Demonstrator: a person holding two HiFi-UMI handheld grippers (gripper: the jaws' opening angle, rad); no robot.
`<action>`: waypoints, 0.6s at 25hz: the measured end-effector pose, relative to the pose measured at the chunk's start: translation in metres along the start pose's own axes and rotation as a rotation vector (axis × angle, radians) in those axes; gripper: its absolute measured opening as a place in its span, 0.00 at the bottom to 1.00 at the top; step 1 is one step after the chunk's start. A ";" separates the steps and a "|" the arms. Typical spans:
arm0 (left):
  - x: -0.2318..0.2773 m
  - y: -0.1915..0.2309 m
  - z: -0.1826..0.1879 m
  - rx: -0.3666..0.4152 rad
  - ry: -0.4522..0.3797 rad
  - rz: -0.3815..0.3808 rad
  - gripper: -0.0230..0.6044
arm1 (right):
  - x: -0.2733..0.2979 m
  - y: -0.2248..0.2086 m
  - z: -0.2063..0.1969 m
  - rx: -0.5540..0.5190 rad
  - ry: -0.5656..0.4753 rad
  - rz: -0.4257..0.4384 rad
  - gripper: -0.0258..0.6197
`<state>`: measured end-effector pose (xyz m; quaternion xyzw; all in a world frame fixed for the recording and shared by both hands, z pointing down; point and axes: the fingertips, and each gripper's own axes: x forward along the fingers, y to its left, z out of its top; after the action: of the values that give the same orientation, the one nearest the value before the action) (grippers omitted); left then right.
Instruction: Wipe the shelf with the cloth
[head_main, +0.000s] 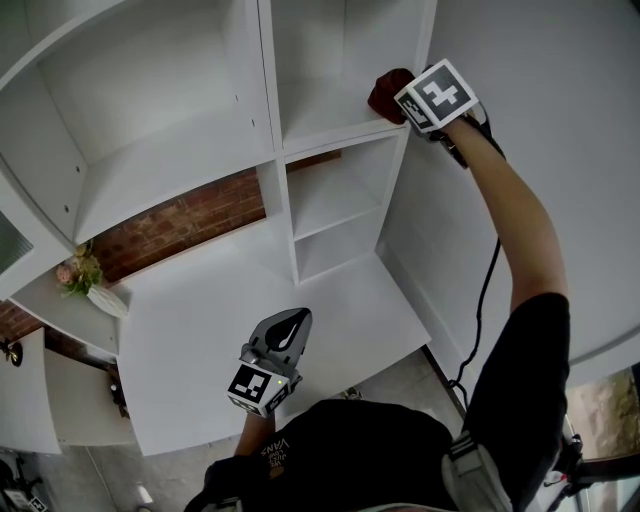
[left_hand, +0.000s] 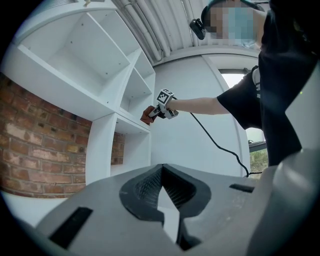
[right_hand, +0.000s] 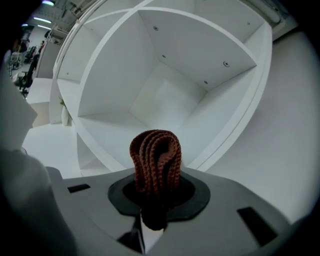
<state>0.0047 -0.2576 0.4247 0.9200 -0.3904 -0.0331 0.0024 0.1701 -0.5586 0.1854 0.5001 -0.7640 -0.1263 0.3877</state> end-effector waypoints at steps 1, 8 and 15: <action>-0.002 0.002 0.001 0.002 0.001 0.003 0.04 | -0.002 0.001 0.000 0.020 -0.020 0.007 0.15; -0.020 0.021 0.012 0.024 -0.003 0.033 0.04 | -0.028 0.022 -0.009 0.222 -0.180 0.085 0.15; -0.043 0.040 0.027 0.053 -0.004 0.047 0.04 | -0.069 0.046 -0.036 0.390 -0.315 0.098 0.15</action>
<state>-0.0558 -0.2538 0.4013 0.9102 -0.4128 -0.0247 -0.0219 0.1794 -0.4707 0.2038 0.5018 -0.8482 -0.0338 0.1661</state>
